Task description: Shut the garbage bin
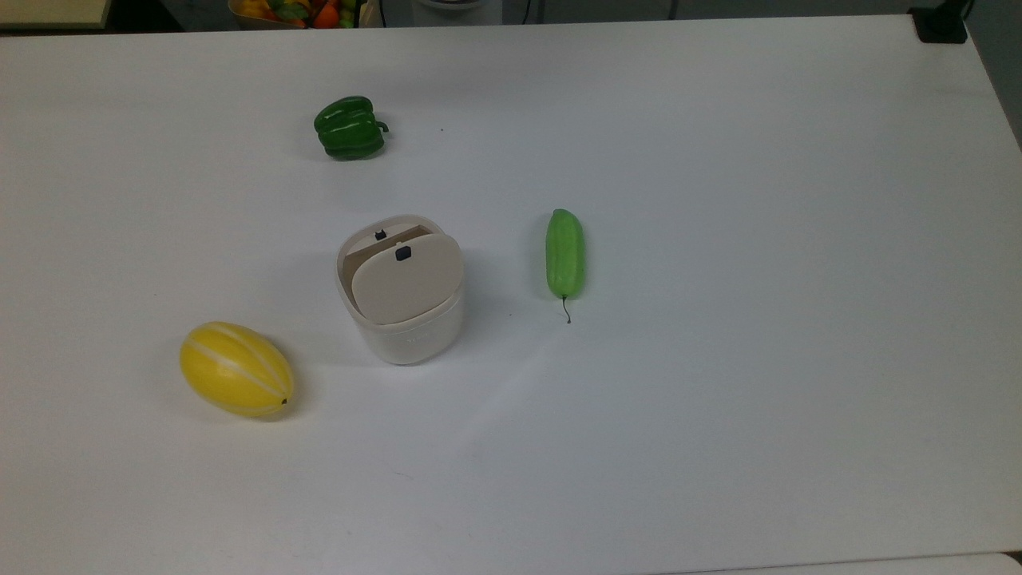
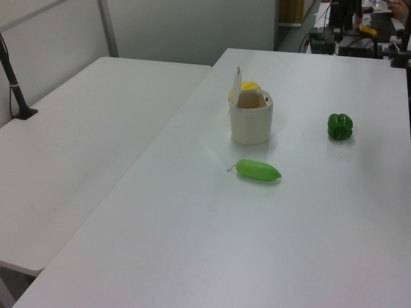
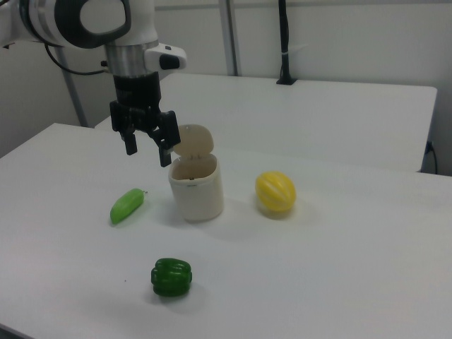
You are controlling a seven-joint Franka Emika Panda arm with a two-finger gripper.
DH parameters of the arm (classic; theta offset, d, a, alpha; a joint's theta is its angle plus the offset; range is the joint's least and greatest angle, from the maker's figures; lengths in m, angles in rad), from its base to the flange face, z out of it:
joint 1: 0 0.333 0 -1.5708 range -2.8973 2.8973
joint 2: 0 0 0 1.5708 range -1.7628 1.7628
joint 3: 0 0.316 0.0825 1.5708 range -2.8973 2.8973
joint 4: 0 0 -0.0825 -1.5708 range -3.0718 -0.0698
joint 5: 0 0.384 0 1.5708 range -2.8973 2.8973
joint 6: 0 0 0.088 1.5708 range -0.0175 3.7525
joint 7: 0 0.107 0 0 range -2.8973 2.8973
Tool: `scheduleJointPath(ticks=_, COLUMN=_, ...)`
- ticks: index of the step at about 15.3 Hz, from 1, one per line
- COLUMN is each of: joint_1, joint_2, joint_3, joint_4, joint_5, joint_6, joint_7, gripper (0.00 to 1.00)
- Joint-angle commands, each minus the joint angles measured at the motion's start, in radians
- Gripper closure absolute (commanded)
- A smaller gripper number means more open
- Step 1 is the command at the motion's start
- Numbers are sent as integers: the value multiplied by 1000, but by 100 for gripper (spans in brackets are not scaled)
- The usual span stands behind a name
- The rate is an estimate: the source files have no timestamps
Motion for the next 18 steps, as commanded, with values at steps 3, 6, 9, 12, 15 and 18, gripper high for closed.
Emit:
scheduleJointPath(ticks=3, joint_1=-3, joint_2=-5, joint_3=-6, joint_4=1, joint_5=9, joint_6=-5, joint_7=-19, gripper=0)
scheduleJointPath(ticks=6, joint_1=-2, joint_2=-2, joint_3=-6, joint_4=1, joint_5=13, joint_6=-31, joint_7=-24, gripper=0)
scheduleJointPath(ticks=9, joint_1=-5, joint_2=3, joint_3=-6, joint_4=1, joint_5=42, joint_6=-30, joint_7=-29, gripper=0)
scheduleJointPath(ticks=12, joint_1=-12, joint_2=14, joint_3=-6, joint_4=1, joint_5=68, joint_6=-21, joint_7=-76, gripper=0)
scheduleJointPath(ticks=15, joint_1=-12, joint_2=18, joint_3=-6, joint_4=1, joint_5=117, joint_6=-16, joint_7=-81, gripper=0)
scheduleJointPath(ticks=18, joint_1=-11, joint_2=35, joint_3=-5, joint_4=1, joint_5=138, joint_6=34, joint_7=-91, gripper=0)
